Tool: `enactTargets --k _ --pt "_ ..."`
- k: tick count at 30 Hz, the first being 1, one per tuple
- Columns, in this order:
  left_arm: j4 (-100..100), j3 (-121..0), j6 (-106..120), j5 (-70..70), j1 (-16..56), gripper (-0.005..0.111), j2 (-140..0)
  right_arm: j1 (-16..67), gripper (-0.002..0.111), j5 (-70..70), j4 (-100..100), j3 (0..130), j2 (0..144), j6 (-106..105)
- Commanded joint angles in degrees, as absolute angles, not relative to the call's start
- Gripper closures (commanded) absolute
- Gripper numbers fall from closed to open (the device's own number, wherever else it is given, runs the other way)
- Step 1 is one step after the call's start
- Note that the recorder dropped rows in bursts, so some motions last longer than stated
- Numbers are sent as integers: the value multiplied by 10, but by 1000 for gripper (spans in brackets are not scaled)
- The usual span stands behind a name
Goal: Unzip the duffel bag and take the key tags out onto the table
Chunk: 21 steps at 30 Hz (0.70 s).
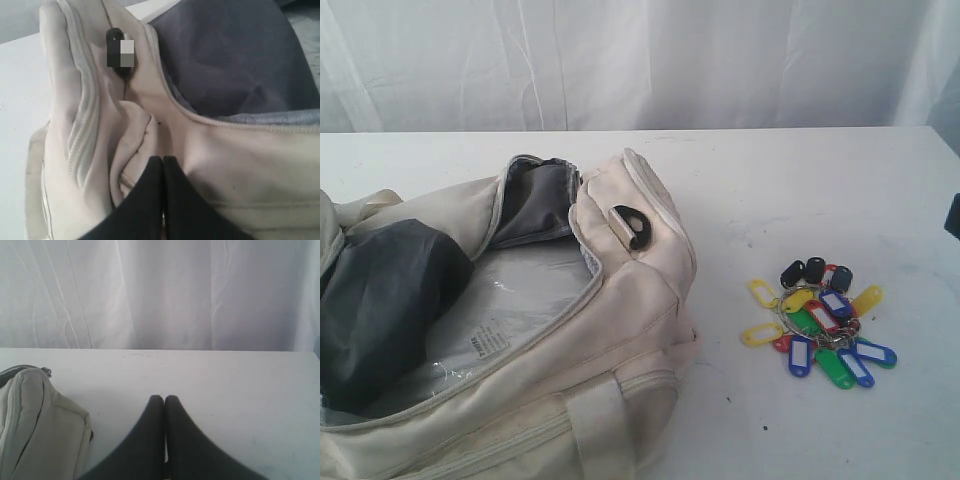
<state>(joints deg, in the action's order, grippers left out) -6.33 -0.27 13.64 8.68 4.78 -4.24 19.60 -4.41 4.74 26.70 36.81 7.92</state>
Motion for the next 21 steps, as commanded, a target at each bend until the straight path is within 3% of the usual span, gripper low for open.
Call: enactTargets --k 1,21 --pt "-59 0 135 117 47 107 -40 192 108 -42 47 266 365 80" --pt "-50 0 29 86 47 107 -40 192 108 -42 47 266 365 80"
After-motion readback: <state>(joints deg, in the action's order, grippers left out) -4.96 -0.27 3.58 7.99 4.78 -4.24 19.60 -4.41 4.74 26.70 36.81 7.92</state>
